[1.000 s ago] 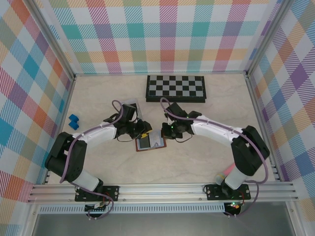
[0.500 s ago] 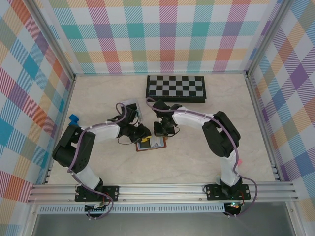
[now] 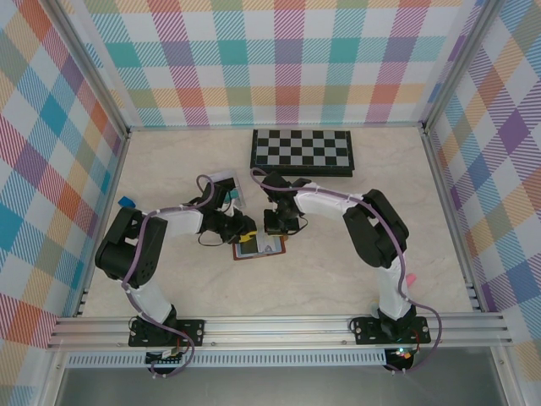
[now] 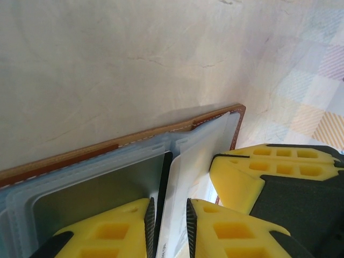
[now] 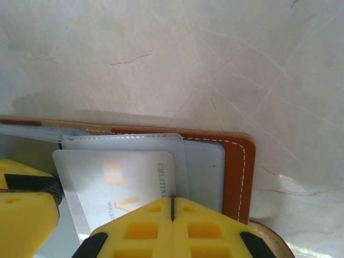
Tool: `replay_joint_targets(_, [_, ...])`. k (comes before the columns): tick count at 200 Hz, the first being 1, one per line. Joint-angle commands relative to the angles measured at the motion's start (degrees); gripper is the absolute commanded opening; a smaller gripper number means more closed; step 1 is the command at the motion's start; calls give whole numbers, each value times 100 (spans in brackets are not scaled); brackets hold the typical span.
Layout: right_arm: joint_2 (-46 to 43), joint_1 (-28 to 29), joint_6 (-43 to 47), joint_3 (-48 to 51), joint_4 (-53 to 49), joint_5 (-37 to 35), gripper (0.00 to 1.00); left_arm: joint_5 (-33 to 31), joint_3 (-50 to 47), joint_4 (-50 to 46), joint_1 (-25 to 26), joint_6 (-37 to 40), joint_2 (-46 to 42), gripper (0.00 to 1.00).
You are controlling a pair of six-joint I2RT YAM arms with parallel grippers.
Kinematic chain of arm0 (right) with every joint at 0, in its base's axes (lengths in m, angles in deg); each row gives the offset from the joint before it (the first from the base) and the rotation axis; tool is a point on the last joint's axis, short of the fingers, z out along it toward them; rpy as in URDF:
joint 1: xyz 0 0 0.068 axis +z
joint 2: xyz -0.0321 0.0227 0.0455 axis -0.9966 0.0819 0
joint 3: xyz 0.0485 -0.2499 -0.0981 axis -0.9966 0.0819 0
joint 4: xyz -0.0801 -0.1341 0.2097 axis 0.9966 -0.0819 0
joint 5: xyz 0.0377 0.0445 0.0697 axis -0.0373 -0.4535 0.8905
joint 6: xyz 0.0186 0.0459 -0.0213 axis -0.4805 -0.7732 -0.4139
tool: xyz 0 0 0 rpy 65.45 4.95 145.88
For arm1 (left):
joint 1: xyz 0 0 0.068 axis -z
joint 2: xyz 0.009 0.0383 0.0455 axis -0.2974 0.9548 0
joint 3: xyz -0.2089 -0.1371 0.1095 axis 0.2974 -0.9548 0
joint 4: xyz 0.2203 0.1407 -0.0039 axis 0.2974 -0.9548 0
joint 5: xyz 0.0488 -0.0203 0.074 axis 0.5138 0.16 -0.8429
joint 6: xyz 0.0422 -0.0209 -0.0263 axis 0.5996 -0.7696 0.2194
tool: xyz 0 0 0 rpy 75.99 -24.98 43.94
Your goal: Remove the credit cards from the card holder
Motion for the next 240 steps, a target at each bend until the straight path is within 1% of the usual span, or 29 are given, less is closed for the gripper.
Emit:
replay_joint_targets(1, [311, 8, -176, 333, -36, 235, 0, 29, -120, -170, -71, 235, 216, 24])
replay_joint_targets(36, [313, -24, -401, 612, 317, 729, 1, -16, -150, -186, -71, 270, 299, 23])
replay_joint_targets(49, [305, -33, -449, 650, 356, 786, 0, -16, -169, -156, -71, 259, 306, 23])
replay_joint_targets(78, [272, -33, -460, 686, 319, 714, 0, 85, -225, 32, -71, 245, 299, 21])
replay_joint_targets(98, [278, -42, -451, 687, 216, 619, 0, 364, -414, 516, -87, 154, 199, 21])
replay_joint_targets(116, [276, -43, -442, 687, 121, 513, 0, 565, -685, 1143, -89, 38, 36, 21])
replay_joint_targets(138, [310, -42, -415, 660, 37, 462, 0, 732, -811, 1478, -89, 26, -39, 20])
replay_joint_targets(156, [315, -42, -407, 651, 37, 458, 0, 832, -829, 1571, -89, 34, -32, 18])
replay_joint_targets(183, [303, -42, -432, 660, 36, 462, 1, 782, -851, 1424, -96, 182, 2, 15])
replay_joint_targets(203, [299, -42, -459, 656, 31, 466, 1, 728, -886, 1332, -106, 275, -23, 14])
replay_joint_targets(240, [311, -42, -477, 634, -58, 368, 0, 802, -1027, 1529, -158, 255, -124, 12])
